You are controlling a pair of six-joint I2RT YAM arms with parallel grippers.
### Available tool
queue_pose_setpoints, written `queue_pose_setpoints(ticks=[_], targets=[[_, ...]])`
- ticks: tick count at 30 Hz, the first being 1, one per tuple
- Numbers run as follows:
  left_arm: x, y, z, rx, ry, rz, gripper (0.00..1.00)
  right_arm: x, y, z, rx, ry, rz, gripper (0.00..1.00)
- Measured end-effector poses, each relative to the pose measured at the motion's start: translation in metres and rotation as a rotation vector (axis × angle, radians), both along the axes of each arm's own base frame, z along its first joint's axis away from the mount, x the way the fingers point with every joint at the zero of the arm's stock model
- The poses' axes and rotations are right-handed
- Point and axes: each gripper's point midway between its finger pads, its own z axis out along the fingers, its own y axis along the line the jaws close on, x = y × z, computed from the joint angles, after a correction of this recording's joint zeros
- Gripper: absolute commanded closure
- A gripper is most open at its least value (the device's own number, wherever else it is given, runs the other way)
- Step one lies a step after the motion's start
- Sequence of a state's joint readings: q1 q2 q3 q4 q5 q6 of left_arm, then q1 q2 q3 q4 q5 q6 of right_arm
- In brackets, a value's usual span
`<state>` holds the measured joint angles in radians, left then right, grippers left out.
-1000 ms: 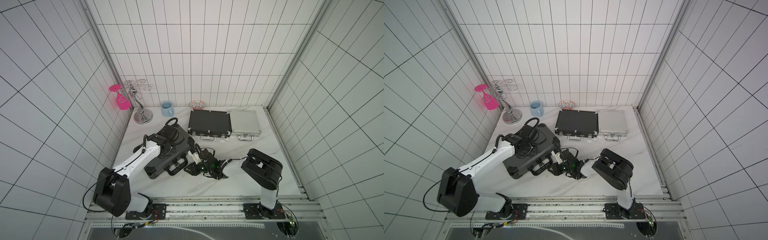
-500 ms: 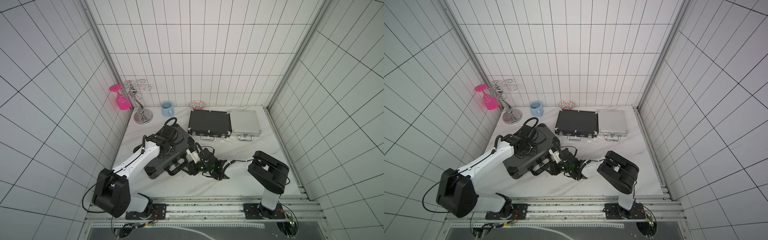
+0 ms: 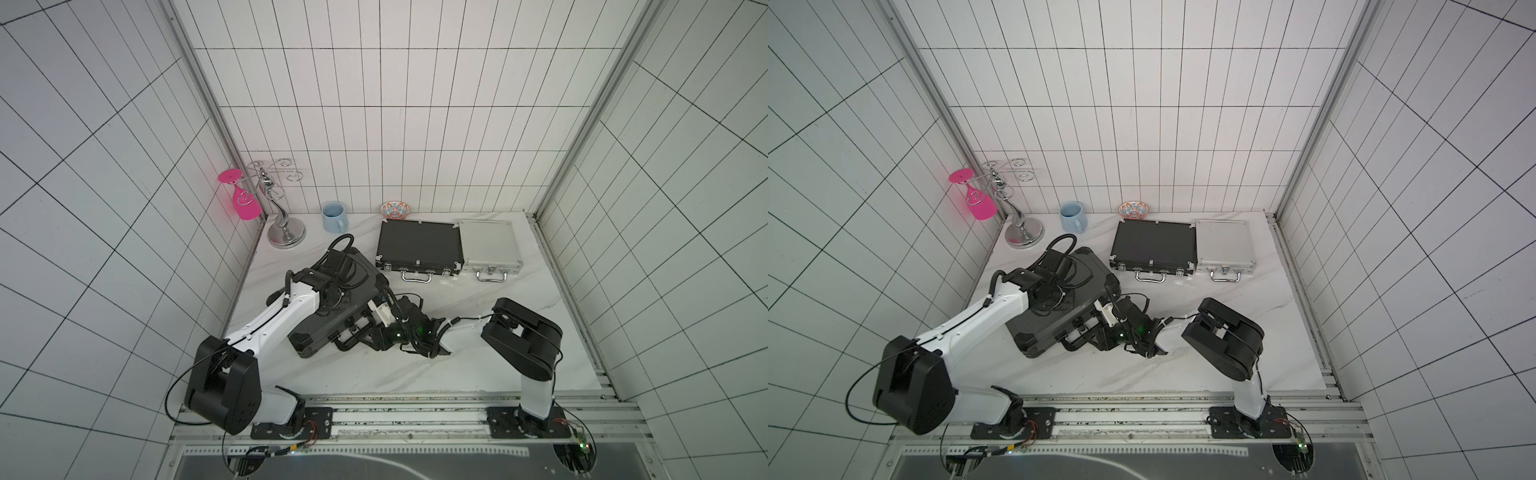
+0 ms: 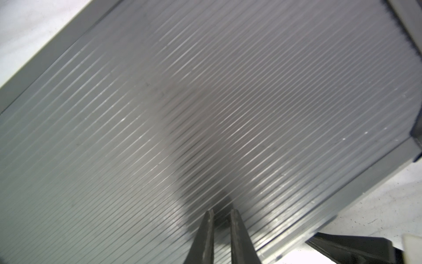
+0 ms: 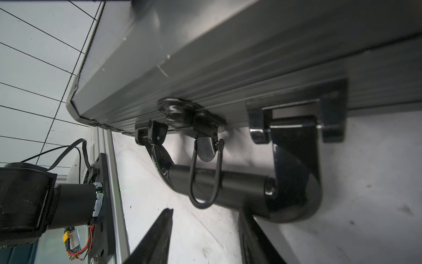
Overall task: Close the poker set cases
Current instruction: Fasten the fastener on the poker set case.
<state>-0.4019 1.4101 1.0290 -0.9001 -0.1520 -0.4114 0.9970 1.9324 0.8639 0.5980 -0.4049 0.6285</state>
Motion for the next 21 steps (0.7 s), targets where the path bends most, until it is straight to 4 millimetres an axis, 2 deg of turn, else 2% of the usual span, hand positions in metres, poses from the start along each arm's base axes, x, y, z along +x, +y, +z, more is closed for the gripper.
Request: queue_pose_setpoints(ticks=[7,16,21], targets=[[0.000,0.000,0.000,0.000,-0.001,-0.001,0.84,-0.004,0.006,0.003,0.021,0.018,0.013,0.52],[0.001,0.000,-0.001,0.000,-0.008,0.001,0.84,-0.005,0.023,0.019,0.074,0.020,0.027,0.53],[0.002,0.000,0.000,0.000,-0.010,0.001,0.84,-0.005,0.026,0.020,0.082,0.033,0.030,0.53]])
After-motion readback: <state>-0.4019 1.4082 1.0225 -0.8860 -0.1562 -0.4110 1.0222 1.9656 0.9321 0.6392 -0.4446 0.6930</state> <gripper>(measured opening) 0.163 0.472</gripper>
